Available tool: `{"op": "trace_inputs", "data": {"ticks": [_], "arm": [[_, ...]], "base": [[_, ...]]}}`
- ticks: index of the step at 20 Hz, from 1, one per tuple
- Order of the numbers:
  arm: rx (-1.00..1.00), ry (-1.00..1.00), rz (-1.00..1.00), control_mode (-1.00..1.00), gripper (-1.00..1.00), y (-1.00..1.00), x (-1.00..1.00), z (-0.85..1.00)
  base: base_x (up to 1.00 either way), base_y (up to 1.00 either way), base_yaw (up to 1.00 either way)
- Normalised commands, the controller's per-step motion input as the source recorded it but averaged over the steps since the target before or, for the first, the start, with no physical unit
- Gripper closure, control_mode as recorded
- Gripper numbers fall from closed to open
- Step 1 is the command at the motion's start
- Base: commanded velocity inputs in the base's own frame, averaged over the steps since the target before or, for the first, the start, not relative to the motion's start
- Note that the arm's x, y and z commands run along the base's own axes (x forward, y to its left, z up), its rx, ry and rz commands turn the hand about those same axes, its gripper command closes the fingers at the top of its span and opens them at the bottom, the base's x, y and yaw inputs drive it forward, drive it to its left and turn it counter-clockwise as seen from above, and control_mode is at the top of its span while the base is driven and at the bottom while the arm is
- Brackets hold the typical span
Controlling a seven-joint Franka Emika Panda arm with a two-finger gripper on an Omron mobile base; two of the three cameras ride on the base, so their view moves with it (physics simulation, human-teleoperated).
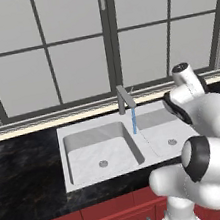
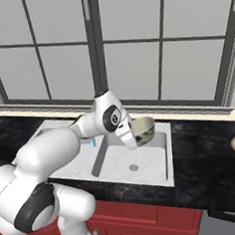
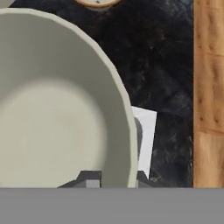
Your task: Rinse each bowl for a few seconds and place them down in the sink or on the counter.
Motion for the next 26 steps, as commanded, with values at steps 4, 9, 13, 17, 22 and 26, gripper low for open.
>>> {"op": "trace_inputs", "data": {"ticks": [4,9,13,17,22,26], "arm": [[0.0,0.08,0.2,-1.0,1.0,0.66,0.0,0.0],[0.05,0.05,0.17,-1.0,1.0,0.56,0.02,0.0],[0.16,0.07,0.15,-1.0,1.0,0.37,0.07,0.0],[0.24,0.04,0.12,-1.0,1.0,0.16,0.11,0.0],[0.23,0.0,0.11,-1.0,1.0,0.07,0.11,0.0],[0.09,0.0,0.09,-1.0,1.0,0.24,0.11,0.0]], "base": [[0.0,0.0,0.0],[0.0,0.0,0.0],[0.0,0.0,0.0],[0.0,0.0,0.0],[0.0,0.0,0.0],[0.0,0.0,0.0]]}}
